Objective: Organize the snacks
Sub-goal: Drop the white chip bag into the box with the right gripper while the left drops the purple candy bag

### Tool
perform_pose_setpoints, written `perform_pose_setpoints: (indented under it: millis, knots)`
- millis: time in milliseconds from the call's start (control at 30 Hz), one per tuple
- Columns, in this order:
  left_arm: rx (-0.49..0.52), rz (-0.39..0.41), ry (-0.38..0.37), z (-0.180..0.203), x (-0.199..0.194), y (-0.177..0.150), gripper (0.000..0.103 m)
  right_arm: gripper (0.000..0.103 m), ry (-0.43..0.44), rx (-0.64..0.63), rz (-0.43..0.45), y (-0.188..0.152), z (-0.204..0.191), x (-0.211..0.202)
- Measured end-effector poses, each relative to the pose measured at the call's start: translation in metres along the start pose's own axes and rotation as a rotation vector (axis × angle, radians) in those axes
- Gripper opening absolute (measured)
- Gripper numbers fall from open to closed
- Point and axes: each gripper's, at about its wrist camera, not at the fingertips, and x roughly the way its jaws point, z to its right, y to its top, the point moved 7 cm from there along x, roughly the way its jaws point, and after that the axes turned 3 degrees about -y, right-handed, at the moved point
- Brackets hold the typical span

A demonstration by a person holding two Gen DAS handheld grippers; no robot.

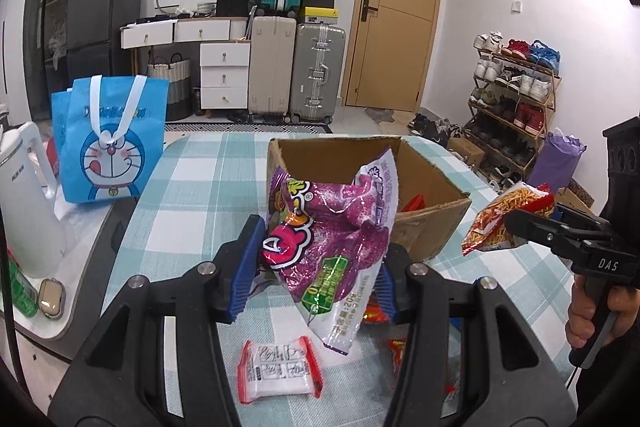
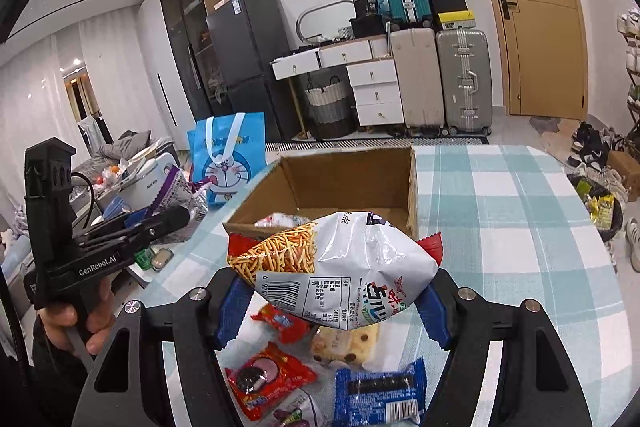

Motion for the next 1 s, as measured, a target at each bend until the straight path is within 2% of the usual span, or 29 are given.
perform_pose_setpoints:
  millis: [433, 1000]
  knots:
    - [0.051, 0.006, -0.012, 0.038, 0.027, 0.038, 0.047, 0.073, 0.015, 0.023, 0.048, 0.041, -0.007, 0.020]
    - [0.026, -0.045, 0.014, 0.030, 0.104, 0.052, 0.047, 0.073, -0.003, 0.121, -0.009, 0.056, 0.013, 0.076]
